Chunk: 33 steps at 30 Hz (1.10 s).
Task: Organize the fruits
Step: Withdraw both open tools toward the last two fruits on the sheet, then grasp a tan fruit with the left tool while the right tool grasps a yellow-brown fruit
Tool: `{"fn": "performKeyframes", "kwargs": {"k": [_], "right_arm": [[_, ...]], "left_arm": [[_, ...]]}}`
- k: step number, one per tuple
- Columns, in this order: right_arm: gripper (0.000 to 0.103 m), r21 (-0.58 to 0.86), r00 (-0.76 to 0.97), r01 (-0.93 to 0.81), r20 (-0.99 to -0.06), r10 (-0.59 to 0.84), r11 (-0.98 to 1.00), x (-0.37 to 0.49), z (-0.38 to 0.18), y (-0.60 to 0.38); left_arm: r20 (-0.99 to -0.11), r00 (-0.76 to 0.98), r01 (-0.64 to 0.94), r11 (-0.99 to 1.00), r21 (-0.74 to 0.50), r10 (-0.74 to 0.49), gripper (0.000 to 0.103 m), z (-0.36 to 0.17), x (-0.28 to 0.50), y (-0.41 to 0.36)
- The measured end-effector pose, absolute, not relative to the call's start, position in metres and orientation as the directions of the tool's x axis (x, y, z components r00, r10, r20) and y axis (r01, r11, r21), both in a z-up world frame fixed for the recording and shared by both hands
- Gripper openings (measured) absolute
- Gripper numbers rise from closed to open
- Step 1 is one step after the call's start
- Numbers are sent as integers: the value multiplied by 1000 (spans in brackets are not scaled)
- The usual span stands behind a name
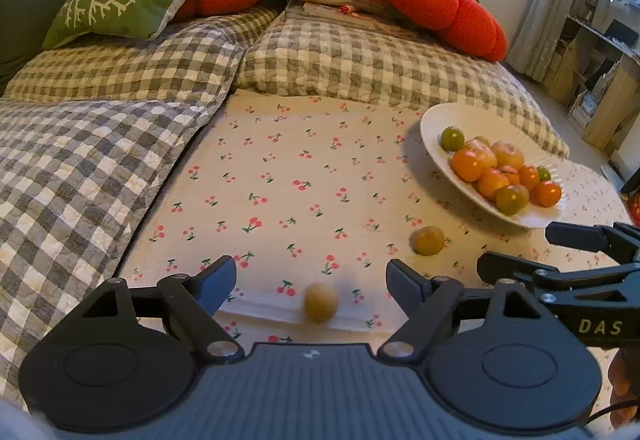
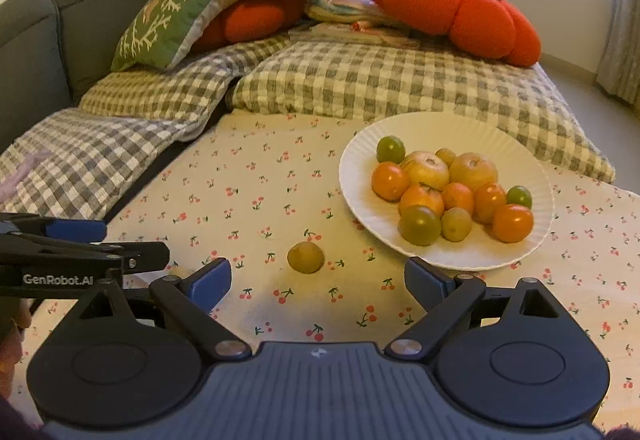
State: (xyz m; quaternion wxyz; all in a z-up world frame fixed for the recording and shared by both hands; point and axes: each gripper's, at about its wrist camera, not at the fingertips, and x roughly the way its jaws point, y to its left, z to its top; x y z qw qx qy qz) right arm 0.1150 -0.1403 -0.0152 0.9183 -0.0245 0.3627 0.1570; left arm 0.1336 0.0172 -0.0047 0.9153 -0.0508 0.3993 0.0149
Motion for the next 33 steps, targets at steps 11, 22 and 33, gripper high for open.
{"fn": "performKeyframes", "kwargs": {"k": [11,22,33], "right_arm": [[76,17,671,-347,-695,260,938,133,-44,-127],[58,-34,683,-395,-679,269,918,145,-64,-119],[26,-88,699,-446,-656,285,891,143,-66,-105]], "left_arm": [[-773,631,-62,990,-124,-57,76,-20,137,35],[-798,588,-20,983,-183,-137,71,-39,147,25],[-807,563,-23,972,-235,-182,12,-49,156,30]]}}
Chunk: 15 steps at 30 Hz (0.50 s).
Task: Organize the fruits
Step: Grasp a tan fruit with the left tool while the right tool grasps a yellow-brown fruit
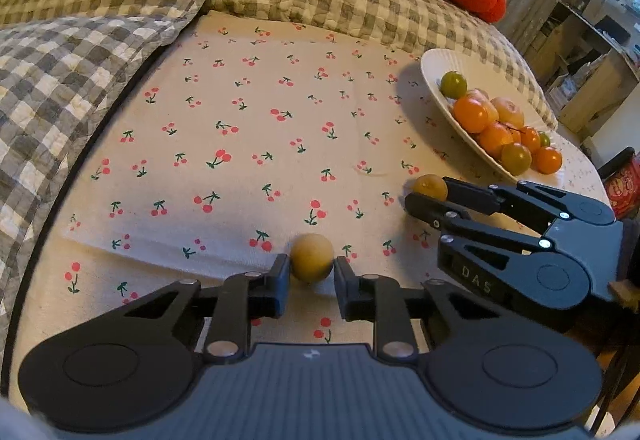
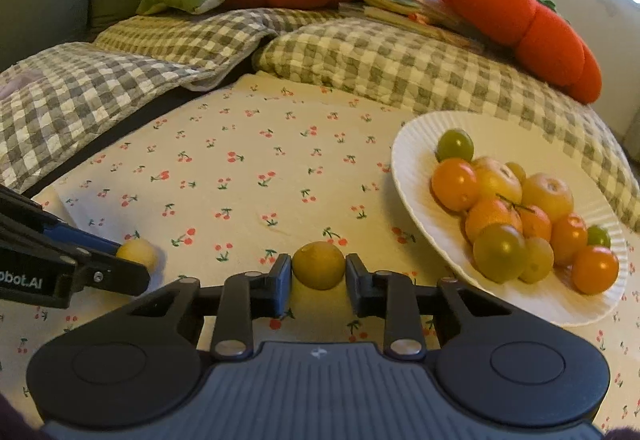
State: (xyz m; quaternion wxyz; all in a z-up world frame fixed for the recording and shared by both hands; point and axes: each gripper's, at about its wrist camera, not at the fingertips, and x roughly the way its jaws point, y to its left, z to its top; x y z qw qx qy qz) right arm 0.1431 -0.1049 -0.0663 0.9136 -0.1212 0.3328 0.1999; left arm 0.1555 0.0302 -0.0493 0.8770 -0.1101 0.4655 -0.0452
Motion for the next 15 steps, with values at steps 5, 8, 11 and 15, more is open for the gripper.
{"fn": "performKeyframes", "kwargs": {"k": [5,8,11,15], "right_arm": [[26,-80,702,-447,-649,294,891,141,-59,-105],[26,-61,705,-444,-640,307,894,141,-52,-106],[26,-49,712,-436,-629,311,899,140,-46,-108],[26,-19,727,-417,-607,320,909,139,-34,-115]], "left_arm": [[-800,570,-21,970,-242,-187,11,-45,154,29],[-791,581,-25,968,-249,-189,11,-39,153,28],[-780,594,-24,965,-260,-195,11,-32,153,25],[-758,620,-18,963,-269,-200,11,-19,152,18]]}}
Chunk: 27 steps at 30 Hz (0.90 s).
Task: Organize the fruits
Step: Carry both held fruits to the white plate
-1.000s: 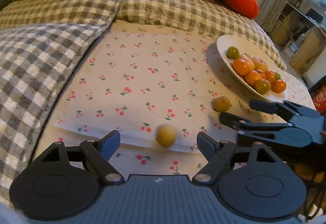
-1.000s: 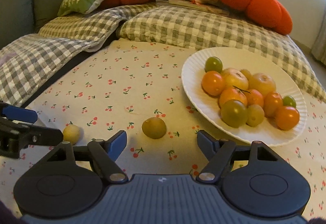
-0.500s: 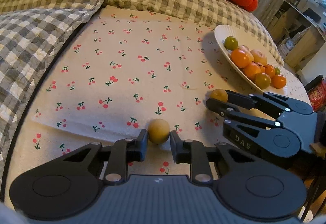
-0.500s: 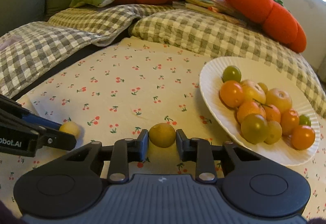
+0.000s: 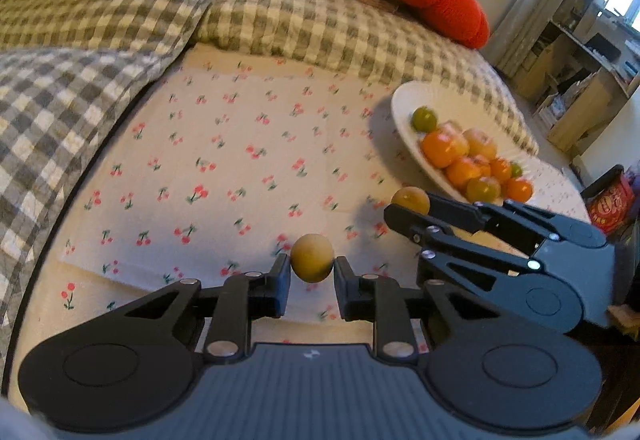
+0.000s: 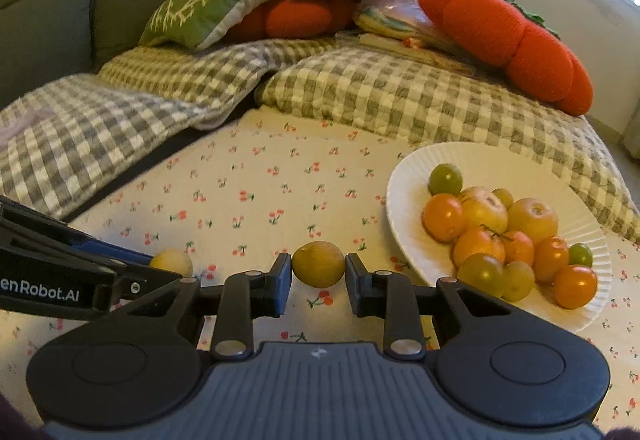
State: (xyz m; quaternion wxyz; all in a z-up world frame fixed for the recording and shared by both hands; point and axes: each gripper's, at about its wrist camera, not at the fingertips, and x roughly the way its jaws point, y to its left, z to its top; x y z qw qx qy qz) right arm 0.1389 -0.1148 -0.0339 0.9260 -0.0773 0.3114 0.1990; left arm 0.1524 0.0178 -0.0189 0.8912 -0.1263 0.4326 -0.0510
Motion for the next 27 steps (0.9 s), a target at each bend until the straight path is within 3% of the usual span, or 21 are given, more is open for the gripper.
{"fn": "performKeyframes", "kwargs": {"k": [12,27], "right_arm": [[26,130,792,-318,-508,339,939,140,10,-171],[26,251,839,-155,-478,262,955,155,15,-241]], "left_arm": [[-704,682,-14,958,-285,-199,11,7,159,-7],[-669,707,114,970,-213,-229,11,16,196,-72]]}}
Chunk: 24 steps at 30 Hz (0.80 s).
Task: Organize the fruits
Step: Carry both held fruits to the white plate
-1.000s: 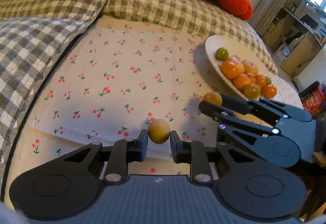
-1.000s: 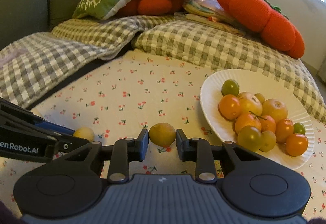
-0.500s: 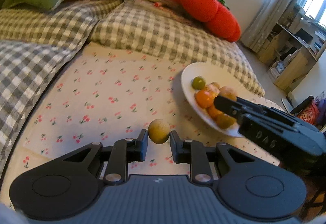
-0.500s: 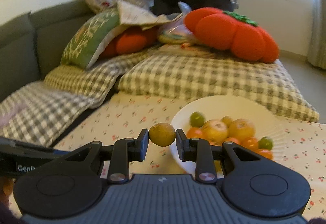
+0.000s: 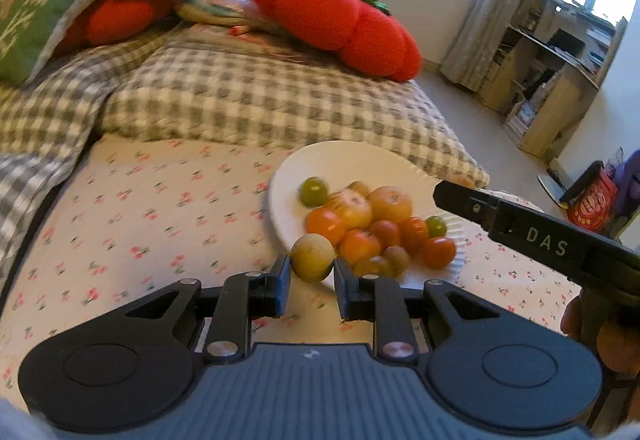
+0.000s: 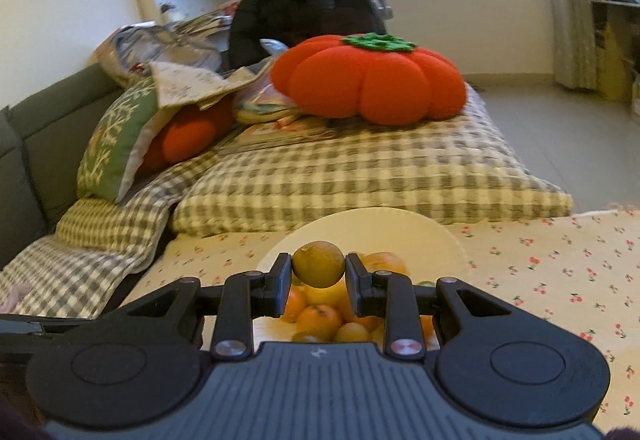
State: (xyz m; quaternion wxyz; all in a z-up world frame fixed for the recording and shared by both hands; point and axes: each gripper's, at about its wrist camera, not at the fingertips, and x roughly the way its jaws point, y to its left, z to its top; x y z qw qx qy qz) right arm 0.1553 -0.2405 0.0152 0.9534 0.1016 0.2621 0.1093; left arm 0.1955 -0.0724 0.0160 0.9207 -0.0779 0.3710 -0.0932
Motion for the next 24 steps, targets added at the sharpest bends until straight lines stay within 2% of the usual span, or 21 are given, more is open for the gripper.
{"fn": "performKeyframes", "kwargs": {"k": [10,24], "right_arm": [[26,316,843,-68,-489,224,946,164,9,-278],[26,405,819,-19,-519,247,914,195,-14,-302]], "left_arm": [[-658,711,176,969,-172,-246,11,9,229,-106],[-662,694,198,959,-203,-284,11,-11,281,-115]]}}
